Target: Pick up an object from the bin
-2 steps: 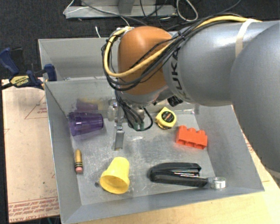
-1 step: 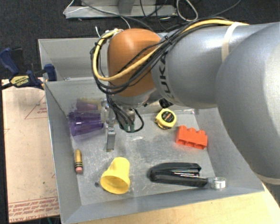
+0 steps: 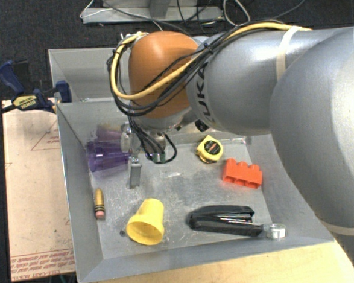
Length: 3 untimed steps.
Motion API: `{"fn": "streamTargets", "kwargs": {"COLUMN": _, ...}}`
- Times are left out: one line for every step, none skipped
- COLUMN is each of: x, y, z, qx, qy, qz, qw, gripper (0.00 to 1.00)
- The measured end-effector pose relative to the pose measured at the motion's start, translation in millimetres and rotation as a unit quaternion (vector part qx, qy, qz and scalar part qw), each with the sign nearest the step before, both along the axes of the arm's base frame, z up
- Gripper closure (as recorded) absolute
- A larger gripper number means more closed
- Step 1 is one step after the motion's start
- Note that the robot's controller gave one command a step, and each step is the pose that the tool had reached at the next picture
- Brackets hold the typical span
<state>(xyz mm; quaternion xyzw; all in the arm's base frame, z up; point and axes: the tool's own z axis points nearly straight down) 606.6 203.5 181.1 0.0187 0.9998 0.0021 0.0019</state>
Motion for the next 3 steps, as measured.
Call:
{"fn": "streamTargets", "kwargs": {"x": -31.6, "y": 2.3, "z": -12.3, "qx": 0.000, "qy": -0.0006, "qz": -0.041, "qw": 0.9992, "gripper": 0.00}}
{"fn": "streamTargets", "kwargs": {"x": -15.9, "y": 16.8, "z": -30.7, "qx": 0.000, "qy": -0.0027, "qz": -0.033, "qw": 0.9994, "gripper": 0.00}}
{"fn": "streamTargets", "kwargs": {"x": -13.7, "y": 14.4, "z": -39.7, "qx": 0.001, "qy": -0.0016, "qz": -0.075, "qw": 0.9972, "gripper": 0.00}}
